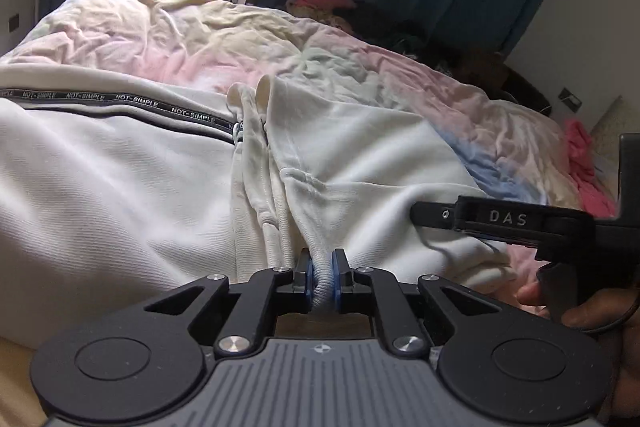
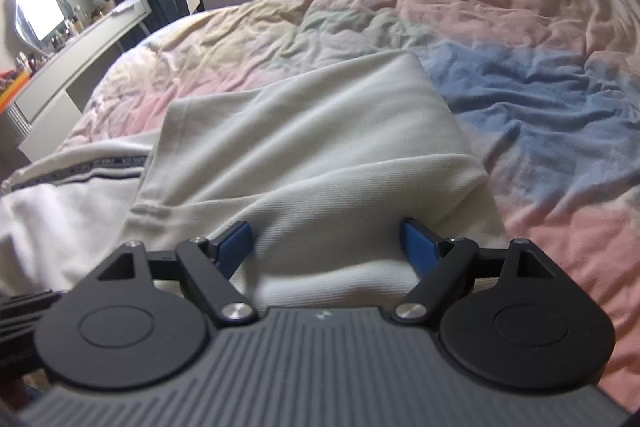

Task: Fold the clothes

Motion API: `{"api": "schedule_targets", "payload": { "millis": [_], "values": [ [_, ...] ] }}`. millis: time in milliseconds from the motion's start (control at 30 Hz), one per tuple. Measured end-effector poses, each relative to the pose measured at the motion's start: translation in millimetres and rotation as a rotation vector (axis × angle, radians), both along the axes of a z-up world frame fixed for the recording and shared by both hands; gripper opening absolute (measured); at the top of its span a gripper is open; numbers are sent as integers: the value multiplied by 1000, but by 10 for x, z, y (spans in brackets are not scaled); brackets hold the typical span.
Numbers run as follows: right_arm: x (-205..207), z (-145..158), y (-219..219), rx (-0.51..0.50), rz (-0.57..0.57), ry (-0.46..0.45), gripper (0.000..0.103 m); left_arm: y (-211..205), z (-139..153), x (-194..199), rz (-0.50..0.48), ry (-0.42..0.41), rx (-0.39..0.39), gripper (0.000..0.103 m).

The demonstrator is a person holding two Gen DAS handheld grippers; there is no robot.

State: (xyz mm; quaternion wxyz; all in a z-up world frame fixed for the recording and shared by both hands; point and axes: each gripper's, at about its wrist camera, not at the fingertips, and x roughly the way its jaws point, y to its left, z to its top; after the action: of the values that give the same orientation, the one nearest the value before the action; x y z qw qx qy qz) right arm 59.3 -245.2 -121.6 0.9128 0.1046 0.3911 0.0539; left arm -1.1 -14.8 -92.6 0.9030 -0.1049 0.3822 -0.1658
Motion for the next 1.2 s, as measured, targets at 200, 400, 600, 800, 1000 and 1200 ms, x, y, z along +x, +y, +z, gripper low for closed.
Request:
{"api": "schedule_targets", "payload": {
  "millis": [200,400,600,800,1000,1200],
  "values": [
    [-31,-9,-7,-7,-8,-11,83,197,146,-136,101,13,-59,89],
    [-73,19,5,-11,-5,-8,83,1032,315,-240,384,116,-183,98],
    [-103,52,-10,33,-13,-7,83,2135,307,-390,863,326,-278,101],
    [-112,67,35,45,6,-15,83,2640,-3,-146,1031,455,-341,101],
    [-132,49,73,10,10,-21,82,2770,-81,-27,1085,393,-351,103],
    [-116,85,76,46,11,-59,82,2774,260,-301,1006,58,-485,91]
  ]
}}
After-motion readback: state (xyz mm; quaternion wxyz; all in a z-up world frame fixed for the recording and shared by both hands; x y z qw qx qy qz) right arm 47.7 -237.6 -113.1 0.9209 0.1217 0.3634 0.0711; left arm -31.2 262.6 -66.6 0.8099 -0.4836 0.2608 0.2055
